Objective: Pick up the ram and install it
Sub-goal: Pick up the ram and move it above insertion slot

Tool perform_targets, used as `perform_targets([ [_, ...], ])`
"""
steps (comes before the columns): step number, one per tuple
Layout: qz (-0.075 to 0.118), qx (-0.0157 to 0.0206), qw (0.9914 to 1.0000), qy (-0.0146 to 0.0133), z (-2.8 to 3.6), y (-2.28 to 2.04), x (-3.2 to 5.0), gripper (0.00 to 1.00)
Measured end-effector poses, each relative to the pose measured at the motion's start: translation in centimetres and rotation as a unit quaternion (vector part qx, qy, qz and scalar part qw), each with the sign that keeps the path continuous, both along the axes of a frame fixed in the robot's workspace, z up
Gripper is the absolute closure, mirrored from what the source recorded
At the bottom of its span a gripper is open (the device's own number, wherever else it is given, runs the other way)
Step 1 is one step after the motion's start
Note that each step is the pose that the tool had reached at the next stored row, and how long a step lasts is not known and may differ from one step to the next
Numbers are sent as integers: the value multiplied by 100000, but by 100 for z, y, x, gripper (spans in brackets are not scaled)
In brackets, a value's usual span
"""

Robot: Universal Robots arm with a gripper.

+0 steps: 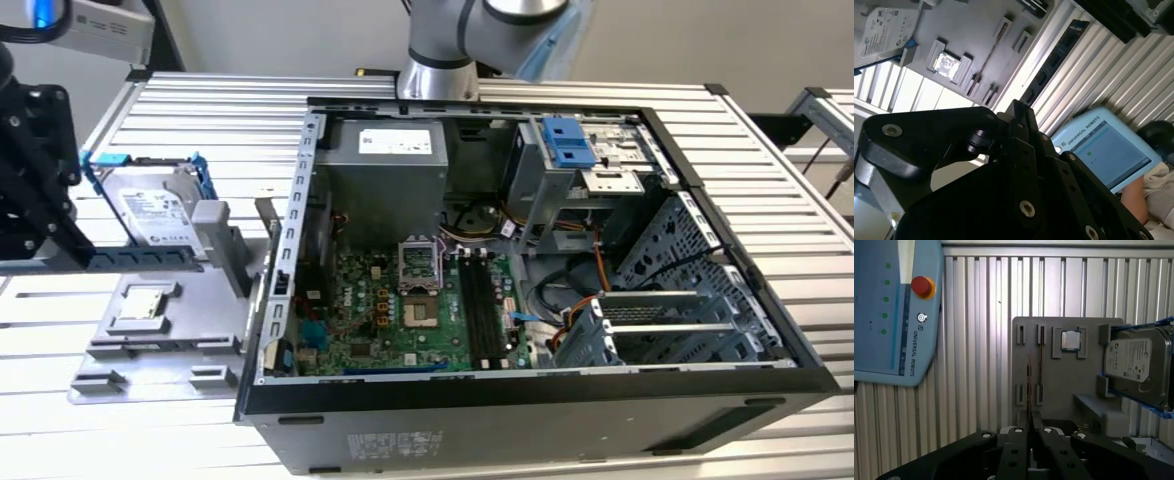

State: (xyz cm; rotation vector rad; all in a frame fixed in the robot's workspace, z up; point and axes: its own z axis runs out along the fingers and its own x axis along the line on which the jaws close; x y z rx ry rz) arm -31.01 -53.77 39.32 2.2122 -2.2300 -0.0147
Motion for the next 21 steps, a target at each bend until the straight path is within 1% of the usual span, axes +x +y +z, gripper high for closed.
perform_targets([
  [15, 0, 5, 99999, 401, -1, -40, 688, 100],
  [21, -6, 9, 99999, 440, -4, -51, 957, 100],
])
